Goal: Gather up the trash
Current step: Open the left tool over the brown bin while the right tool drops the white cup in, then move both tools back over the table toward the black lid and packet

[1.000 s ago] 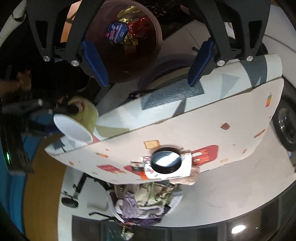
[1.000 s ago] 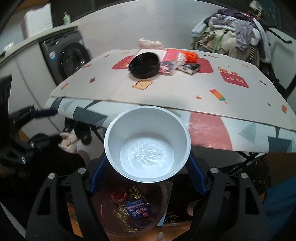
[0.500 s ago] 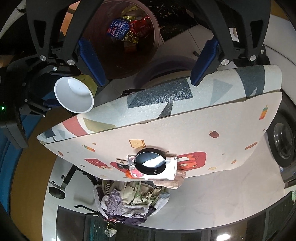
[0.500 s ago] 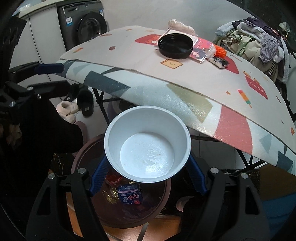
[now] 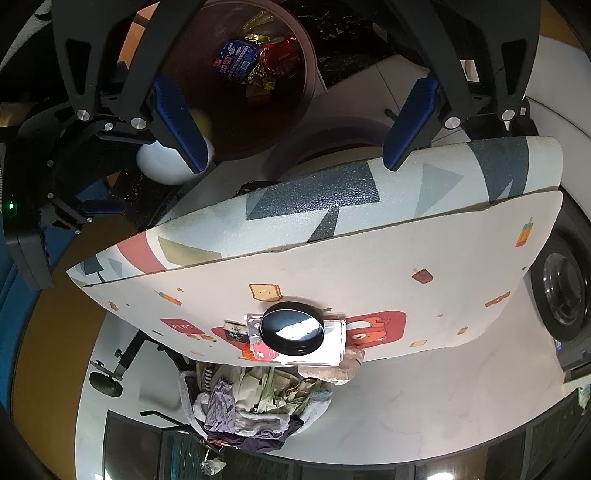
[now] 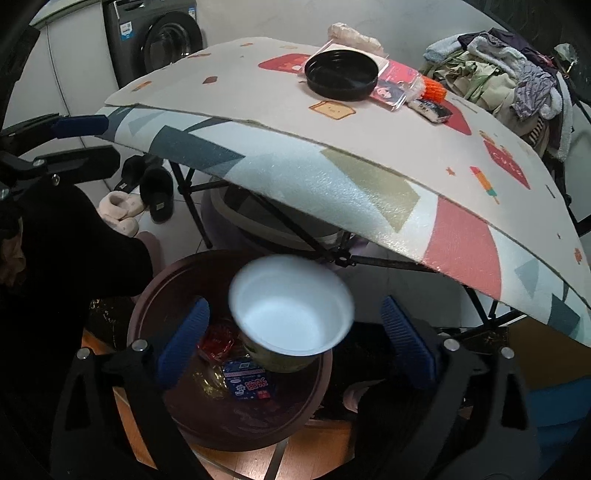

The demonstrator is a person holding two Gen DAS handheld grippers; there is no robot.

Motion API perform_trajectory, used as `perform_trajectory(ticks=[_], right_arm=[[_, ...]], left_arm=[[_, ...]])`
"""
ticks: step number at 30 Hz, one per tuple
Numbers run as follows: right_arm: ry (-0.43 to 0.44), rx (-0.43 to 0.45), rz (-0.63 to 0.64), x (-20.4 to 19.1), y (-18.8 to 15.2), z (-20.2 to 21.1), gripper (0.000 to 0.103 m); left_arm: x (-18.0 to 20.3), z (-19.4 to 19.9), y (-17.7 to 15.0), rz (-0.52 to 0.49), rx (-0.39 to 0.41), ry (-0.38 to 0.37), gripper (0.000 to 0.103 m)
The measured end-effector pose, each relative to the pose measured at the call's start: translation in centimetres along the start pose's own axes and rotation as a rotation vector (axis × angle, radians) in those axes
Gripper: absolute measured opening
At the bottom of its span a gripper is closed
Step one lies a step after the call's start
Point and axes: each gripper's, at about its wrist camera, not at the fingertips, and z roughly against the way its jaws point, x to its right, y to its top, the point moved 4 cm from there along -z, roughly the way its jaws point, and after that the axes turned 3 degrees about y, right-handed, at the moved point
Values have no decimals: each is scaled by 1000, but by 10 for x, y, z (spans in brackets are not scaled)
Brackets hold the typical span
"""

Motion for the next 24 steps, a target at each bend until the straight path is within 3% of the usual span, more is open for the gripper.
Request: perform_trajectory(ticks=[11, 24], right_arm=[[-46, -2, -137, 31, -1, 0, 97], [-51, 0, -135, 29, -1, 0, 97]], left_arm=[[-3, -2, 0, 9, -7, 10, 95], [-4, -2, 0, 9, -7, 9, 96]])
